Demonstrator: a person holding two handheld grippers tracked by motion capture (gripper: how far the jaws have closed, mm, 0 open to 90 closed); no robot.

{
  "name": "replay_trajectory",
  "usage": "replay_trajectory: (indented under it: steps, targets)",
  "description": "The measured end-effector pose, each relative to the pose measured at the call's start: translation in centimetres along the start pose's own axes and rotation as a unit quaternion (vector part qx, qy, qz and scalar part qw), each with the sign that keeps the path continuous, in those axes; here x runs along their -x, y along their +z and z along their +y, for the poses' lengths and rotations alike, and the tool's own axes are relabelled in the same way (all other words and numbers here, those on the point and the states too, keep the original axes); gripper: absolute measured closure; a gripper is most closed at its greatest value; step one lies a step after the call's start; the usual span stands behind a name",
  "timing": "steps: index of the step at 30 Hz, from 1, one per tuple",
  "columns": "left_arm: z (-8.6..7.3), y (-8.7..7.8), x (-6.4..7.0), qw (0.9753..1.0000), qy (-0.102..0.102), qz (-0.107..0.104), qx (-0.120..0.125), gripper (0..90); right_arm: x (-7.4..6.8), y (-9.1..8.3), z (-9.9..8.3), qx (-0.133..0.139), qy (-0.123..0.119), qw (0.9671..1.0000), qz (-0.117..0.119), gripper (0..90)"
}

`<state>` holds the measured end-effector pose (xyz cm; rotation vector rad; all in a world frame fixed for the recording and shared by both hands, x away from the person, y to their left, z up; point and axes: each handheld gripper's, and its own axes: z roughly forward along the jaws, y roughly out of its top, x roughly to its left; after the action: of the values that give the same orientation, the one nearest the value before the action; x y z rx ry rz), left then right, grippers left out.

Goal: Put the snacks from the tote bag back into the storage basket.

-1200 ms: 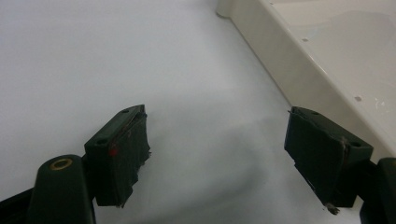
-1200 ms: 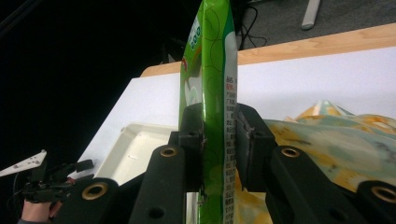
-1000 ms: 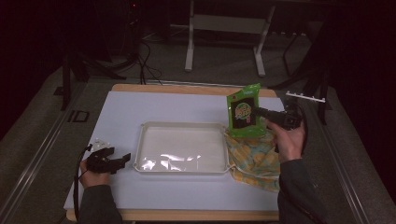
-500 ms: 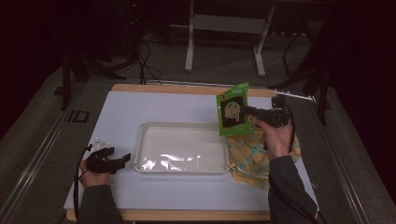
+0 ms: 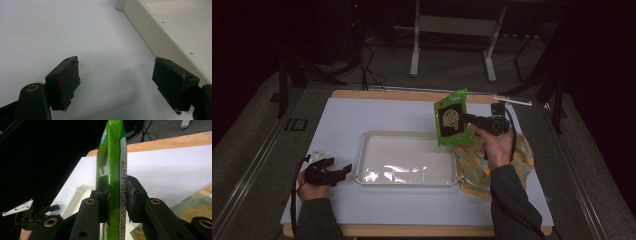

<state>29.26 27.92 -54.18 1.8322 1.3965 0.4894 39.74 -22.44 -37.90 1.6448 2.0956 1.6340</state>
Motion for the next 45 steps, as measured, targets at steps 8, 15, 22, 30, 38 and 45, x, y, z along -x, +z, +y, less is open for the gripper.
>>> replay_trajectory:
  steps: [8, 15, 22, 30, 38, 45]
  targets:
    - [0.0, 0.0, 0.0, 1.0, -0.001, 0.0, 0.002, 21.9, -0.7, 1.5, -0.4, -0.007, -0.001, 1.0, 0.006, 74.2]
    - [0.0, 0.0, 0.0, 1.0, 0.0, -0.001, 0.001, 21.9, -1.4, 2.8, -0.9, -0.01, -0.001, 0.9998, 0.015, 74.2]
    - [0.0, -0.1, 0.0, 1.0, 0.0, -0.001, 0.002, 21.9, -1.9, 3.9, -1.5, -0.013, 0.0, 0.9998, 0.018, 74.1]
    - [0.0, 0.0, 0.0, 1.0, 0.001, -0.001, 0.002, 21.9, -2.2, 5.4, -2.3, -0.015, -0.001, 0.9997, 0.021, 74.1]
    - [0.0, -0.1, 0.0, 1.0, 0.001, -0.001, 0.002, 21.9, -3.0, 7.5, -3.2, -0.031, -0.001, 0.9993, 0.02, 74.0]
    - [0.0, -0.1, 0.0, 1.0, 0.001, -0.002, 0.002, 21.9, -3.7, 9.4, -4.2, -0.045, -0.002, 0.9987, 0.024, 74.0]
